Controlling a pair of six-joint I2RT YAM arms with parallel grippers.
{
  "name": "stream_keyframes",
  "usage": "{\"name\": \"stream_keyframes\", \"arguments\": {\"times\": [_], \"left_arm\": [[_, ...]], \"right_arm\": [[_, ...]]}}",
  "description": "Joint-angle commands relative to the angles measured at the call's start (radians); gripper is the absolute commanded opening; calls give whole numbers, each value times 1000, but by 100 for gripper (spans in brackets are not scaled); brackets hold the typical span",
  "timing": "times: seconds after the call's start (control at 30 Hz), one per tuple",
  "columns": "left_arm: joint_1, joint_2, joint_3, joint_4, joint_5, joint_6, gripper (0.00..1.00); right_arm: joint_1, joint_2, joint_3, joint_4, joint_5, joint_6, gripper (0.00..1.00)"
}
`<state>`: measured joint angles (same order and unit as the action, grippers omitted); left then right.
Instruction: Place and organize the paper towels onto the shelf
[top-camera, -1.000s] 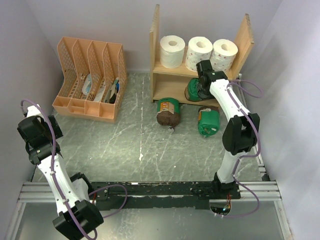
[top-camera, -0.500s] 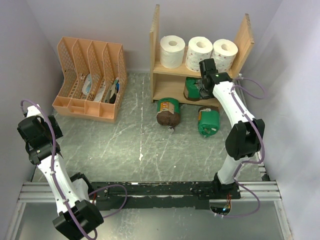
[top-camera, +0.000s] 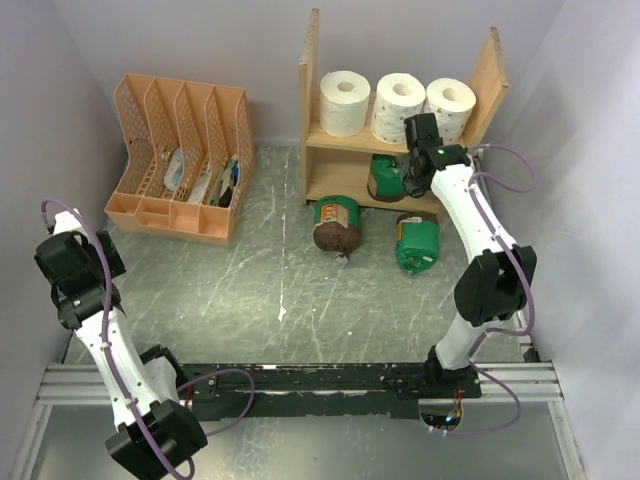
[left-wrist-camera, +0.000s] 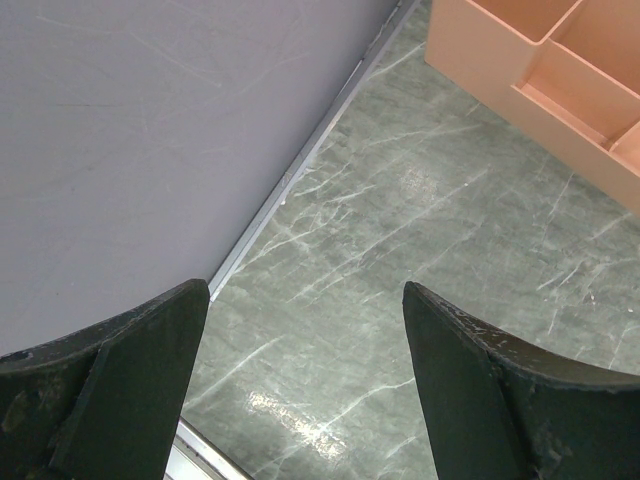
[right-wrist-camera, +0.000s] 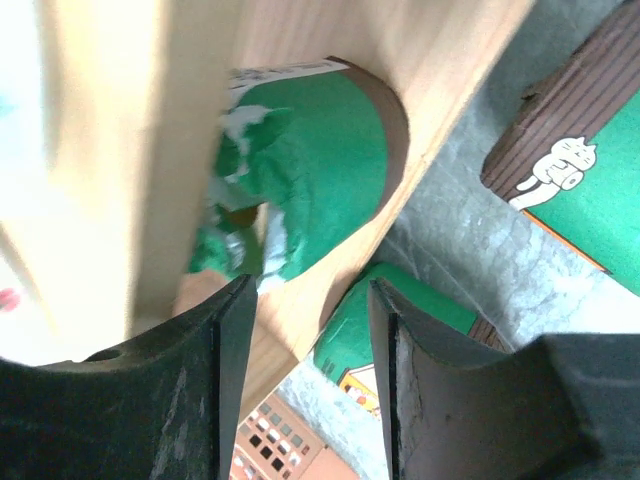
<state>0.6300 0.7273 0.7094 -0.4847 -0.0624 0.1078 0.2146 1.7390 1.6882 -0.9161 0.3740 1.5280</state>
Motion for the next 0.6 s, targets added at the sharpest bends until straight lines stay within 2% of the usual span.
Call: {"name": "stream_keyframes", "arguments": {"times": [0.0,0.27,0.37,0.43,0.57], "left_arm": [[13,-12,16,6,6,1,91],[12,-14,15,6,14,3,91],[12,-16,15,6,15,4,91],[13,-17,16,5,19,6,91],[12,-19,15,5,25,8,90]], "right_arm": [[-9,-94,38,88,-11,-186,49],[-9,-204,-23,139,-36,-515,52],[-9,-259,-99,210,-128,-749,52],[-9,-297,-180,276,-225,-932,39],[-8,-373,-274,345,-371,-1313,37]]}}
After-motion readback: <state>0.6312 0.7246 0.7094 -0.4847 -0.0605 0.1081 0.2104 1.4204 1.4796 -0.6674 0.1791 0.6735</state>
